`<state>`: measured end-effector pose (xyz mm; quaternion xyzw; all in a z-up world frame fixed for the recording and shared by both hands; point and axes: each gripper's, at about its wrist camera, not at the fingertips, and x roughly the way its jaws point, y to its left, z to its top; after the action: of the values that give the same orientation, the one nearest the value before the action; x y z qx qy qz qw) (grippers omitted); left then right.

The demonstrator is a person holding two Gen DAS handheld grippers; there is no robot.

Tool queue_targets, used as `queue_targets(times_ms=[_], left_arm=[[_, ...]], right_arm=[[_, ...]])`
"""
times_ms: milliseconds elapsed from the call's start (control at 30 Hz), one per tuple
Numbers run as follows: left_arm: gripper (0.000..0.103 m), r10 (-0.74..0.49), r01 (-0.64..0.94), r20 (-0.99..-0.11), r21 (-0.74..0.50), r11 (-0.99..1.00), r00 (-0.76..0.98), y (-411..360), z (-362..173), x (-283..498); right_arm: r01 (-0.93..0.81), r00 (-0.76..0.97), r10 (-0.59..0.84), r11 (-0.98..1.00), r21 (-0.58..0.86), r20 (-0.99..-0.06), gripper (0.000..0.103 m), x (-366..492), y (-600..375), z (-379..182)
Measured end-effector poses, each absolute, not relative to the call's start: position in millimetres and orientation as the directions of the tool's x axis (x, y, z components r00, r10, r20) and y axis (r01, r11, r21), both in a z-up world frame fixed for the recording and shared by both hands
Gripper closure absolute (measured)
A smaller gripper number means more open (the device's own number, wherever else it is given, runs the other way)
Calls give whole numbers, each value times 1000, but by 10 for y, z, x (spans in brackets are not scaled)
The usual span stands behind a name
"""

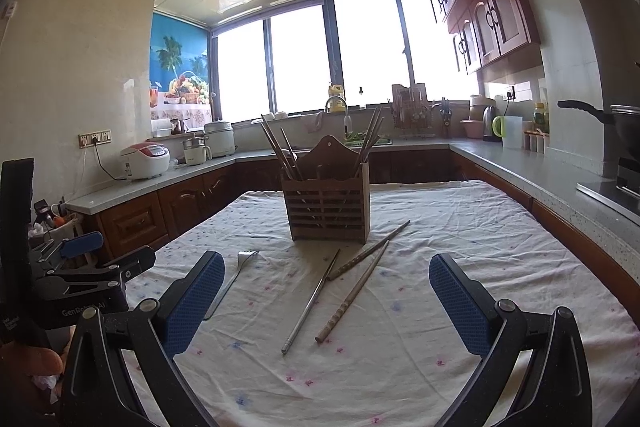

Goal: Organize utensils

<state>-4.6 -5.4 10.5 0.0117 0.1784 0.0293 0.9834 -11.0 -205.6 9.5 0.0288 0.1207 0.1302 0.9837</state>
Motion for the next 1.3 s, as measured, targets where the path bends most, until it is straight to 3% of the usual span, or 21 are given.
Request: queue_targets(times_ms=[1300], left_arm=[[0, 52, -46, -363, 25, 999, 930, -50, 87, -25]], right_arm=[[-251, 934, 266, 964, 92, -238, 0, -107, -2045, 83]])
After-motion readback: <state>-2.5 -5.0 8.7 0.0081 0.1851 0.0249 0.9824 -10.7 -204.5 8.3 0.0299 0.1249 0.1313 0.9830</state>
